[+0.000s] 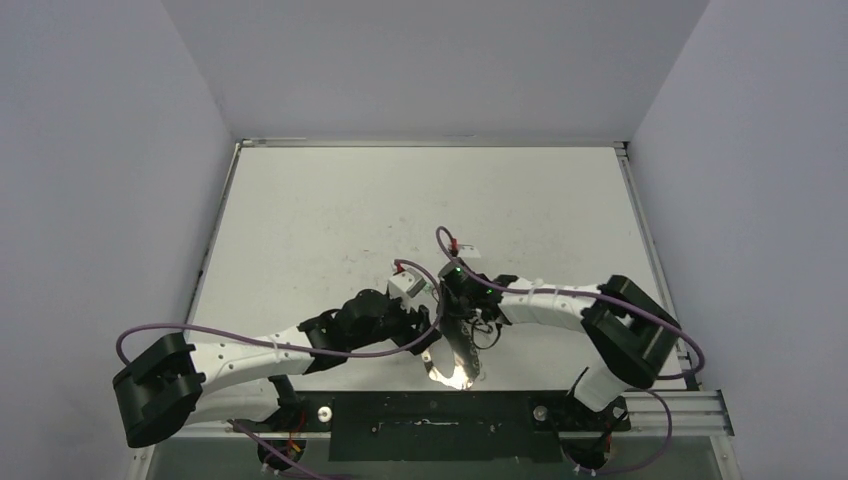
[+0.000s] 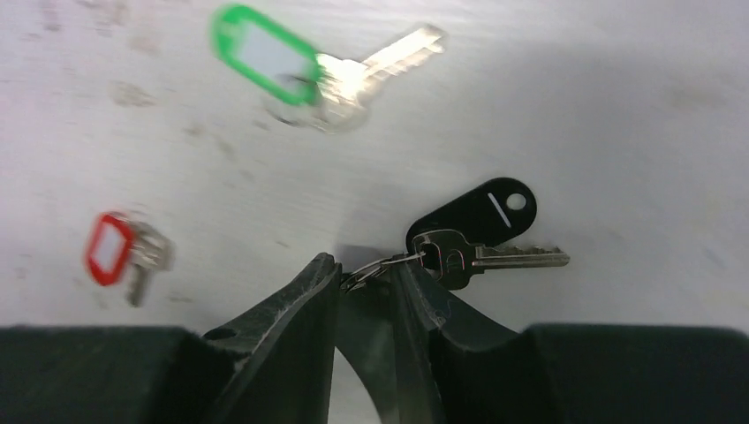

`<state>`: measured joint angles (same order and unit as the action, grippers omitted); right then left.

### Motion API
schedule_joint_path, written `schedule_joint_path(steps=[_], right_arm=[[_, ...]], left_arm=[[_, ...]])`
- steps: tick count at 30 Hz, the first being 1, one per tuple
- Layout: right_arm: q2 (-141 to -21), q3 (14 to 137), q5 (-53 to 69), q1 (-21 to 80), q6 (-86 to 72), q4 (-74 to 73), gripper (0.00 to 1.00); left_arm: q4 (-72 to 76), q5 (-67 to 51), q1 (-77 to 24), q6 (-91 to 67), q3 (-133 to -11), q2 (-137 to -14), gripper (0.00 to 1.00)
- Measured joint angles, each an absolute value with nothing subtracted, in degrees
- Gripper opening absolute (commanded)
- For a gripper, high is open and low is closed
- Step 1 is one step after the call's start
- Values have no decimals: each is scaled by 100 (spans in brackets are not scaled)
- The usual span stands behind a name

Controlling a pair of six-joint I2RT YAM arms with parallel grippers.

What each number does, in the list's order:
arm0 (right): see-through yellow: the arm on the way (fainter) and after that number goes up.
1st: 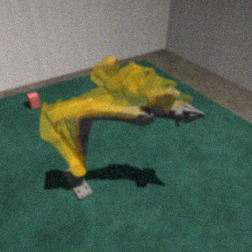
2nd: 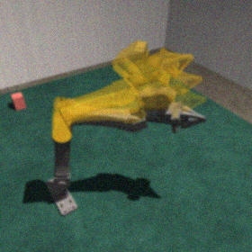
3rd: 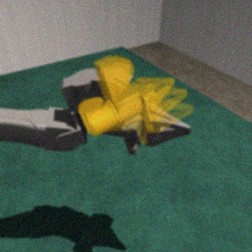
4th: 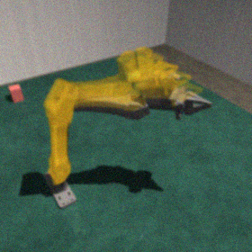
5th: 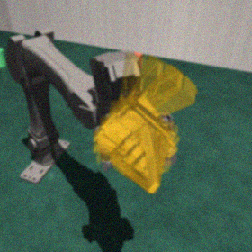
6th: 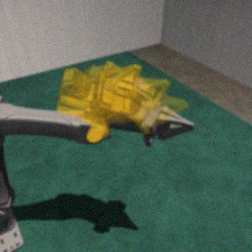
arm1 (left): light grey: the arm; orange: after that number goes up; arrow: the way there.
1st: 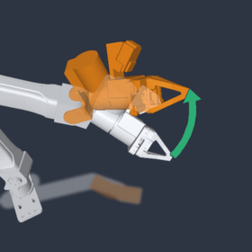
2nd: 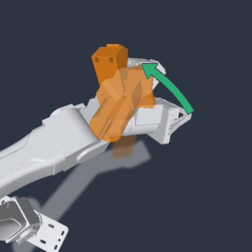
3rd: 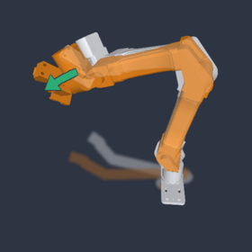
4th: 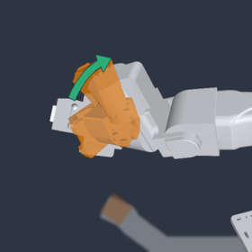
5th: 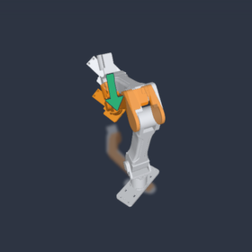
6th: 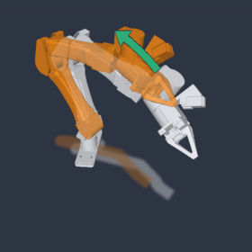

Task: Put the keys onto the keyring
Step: Pick up the keyring from the center of the board.

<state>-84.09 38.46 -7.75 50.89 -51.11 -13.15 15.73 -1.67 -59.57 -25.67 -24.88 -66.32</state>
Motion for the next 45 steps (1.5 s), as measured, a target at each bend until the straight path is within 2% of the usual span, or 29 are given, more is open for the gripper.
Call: schedule_joint_path(steps=[2, 6, 13, 15, 19, 24, 33, 40, 45], right_arm=[[-9218, 4571, -270, 5074, -4768, -982, 25], [-9804, 5116, 340, 5109, -4364, -648, 42], [-9242, 4862, 478, 5103, -4014, -858, 68], [-8794, 4624, 408, 5103, -3966, -926, 71], [-7762, 4158, 134, 5081, -3970, -1127, 70], [-7091, 3710, -14, 4921, -4191, -1269, 61], [-7037, 2768, 320, 4600, -4757, -1201, 53], [-7102, 2460, 982, 3986, -5127, -342, 49], [-7537, 2451, 1426, 3905, -5398, 360, 39]], left_arm=[[1455, -56, -5948, -2571, -2462, -6436, 61], [1256, 110, -5913, -2609, -2311, -6045, 61], [1125, 353, -5902, -2689, -1938, -5533, 62], [1092, 425, -5900, -2700, -1872, -5454, 62], [1046, 552, -5876, -2742, -1839, -5398, 63], [1055, 591, -5867, -2770, -1837, -5430, 64], [1096, 541, -5865, -2788, -1837, -5848, 64], [1170, 425, -5865, -2781, -1874, -6073, 64], [1184, 384, -5865, -2757, -2001, -6228, 63]])
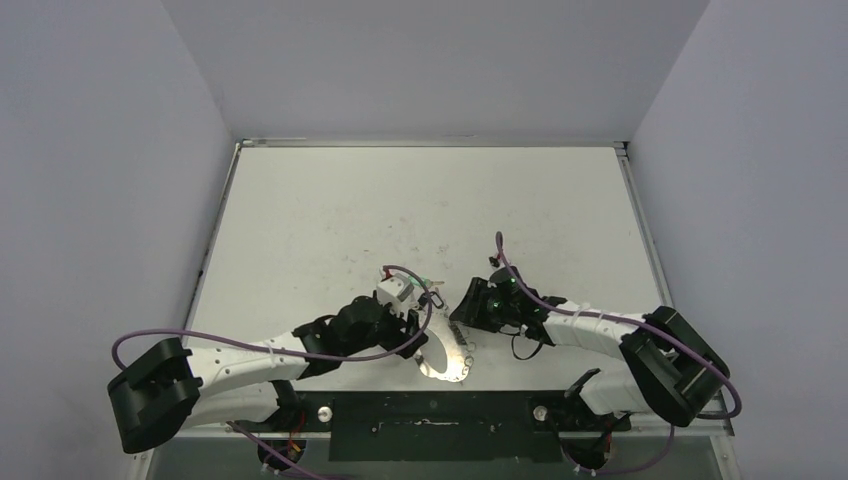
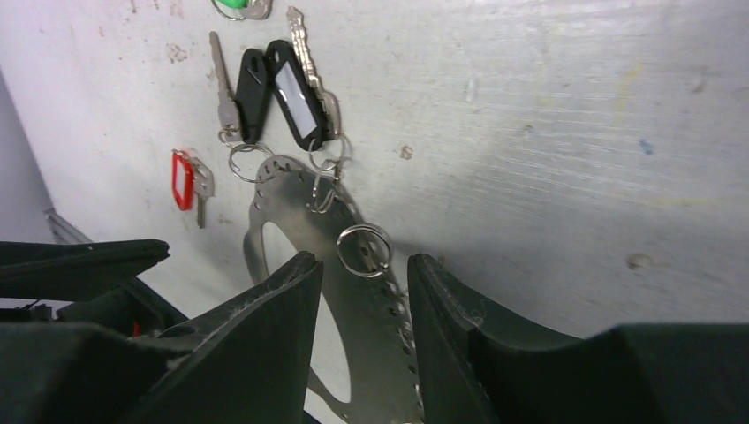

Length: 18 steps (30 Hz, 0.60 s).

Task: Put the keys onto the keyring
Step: Pick up the keyring from the center of the board.

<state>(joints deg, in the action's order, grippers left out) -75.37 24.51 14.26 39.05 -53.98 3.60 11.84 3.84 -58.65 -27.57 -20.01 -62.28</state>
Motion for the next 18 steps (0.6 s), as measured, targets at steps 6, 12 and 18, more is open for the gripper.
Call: schedule_joint_path(steps=[6, 12, 18], right_arm=[[-7843, 2475, 1920, 3924, -5806, 652, 30], [-7535, 3114, 1874, 4106, -5645, -193, 45], [-7039, 3562, 1468, 4123, -5048, -952, 45]], left_arm=[[1192, 377, -5865, -2663, -2067, -6265, 64], [1190, 379, -5865, -2563, -2067, -6270, 64], [1221, 362, -5833, -2552, -2110, -6375, 63]])
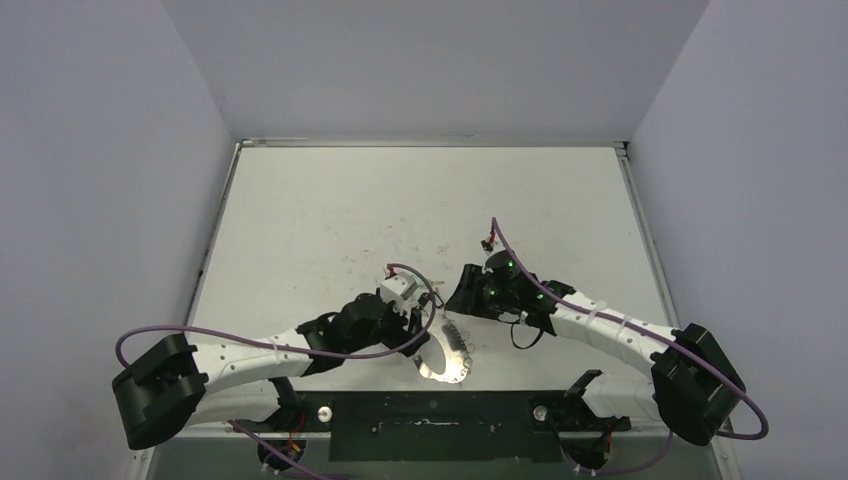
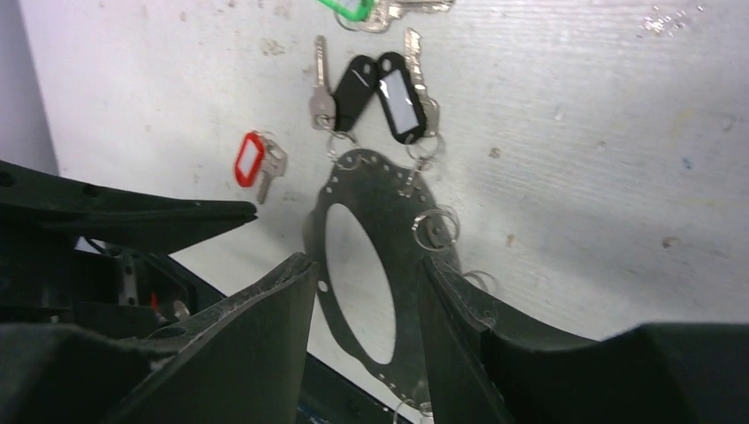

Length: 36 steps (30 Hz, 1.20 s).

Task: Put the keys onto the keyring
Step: Pick up the keyring from the center of the board.

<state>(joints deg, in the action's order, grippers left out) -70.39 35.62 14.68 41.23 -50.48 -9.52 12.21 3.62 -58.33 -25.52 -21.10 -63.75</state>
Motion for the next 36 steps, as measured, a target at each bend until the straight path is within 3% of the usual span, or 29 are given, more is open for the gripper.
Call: schedule_joint_path(steps=[10, 19, 25, 31, 36], right_arm=[[-7100, 3096, 1347, 4049, -4792, -1391, 42], [-6525, 2523, 1400, 4016, -4943, -1678, 38], [-6351, 2154, 1579, 4016, -5334, -1378, 34], [-6825, 2150, 1907, 4016, -5616, -711, 21], [-6810, 2434, 1929, 4023, -5535, -958, 21]], left_arm=[[1157, -257, -5544, -2891, -3098, -7369, 61], [1385, -919, -5544, -3020, -3188, -8110, 61], [1573, -1127, -5546, -3111, -3188, -8294, 60], [1680, -1214, -5570, -3129, -3188, -8315, 60], [1673, -1109, -5579, -3129, -3157, -8149, 59]])
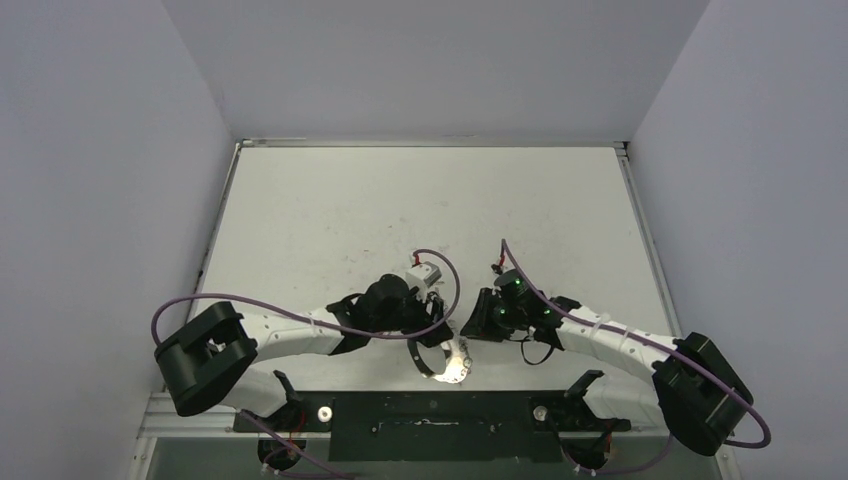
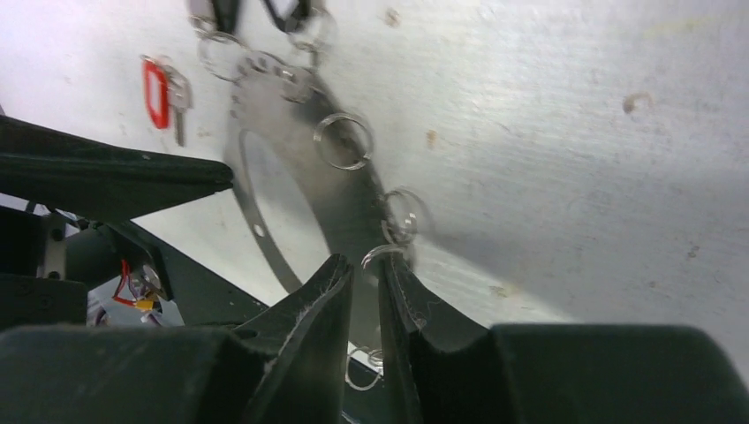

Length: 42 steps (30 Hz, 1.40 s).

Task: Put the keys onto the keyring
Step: Pick up the keyring from the center of the board.

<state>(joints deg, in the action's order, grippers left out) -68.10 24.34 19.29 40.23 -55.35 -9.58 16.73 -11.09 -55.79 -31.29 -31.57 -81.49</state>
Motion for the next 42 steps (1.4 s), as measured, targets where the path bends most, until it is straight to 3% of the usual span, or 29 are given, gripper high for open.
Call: schedule_joint_path(steps=[4, 7, 16, 31, 42], right_arm=[[-6536, 2985, 1695, 4023, -5196, -1485, 34], [-6392, 3253, 1516, 4021, -4958, -1719, 38], [-6667, 3299, 1369, 4021, -4711, -1883, 35], [-6720, 3070, 1326, 3968, -4709, -1769, 34], [-6624, 3046, 1282, 3911, -4687, -1778, 34]], left_arm=[[1638, -878, -5559, -3223, -3048, -7787, 58], [1577, -836, -5424, -3358, -3046, -7658, 56], [1358, -1358, -4958, -3865, -3365, -8110, 39], [2270, -1634, -5011, -4729, -3400, -9299, 39], [2724, -1623, -5054, -4890, -3581, -9826, 23]])
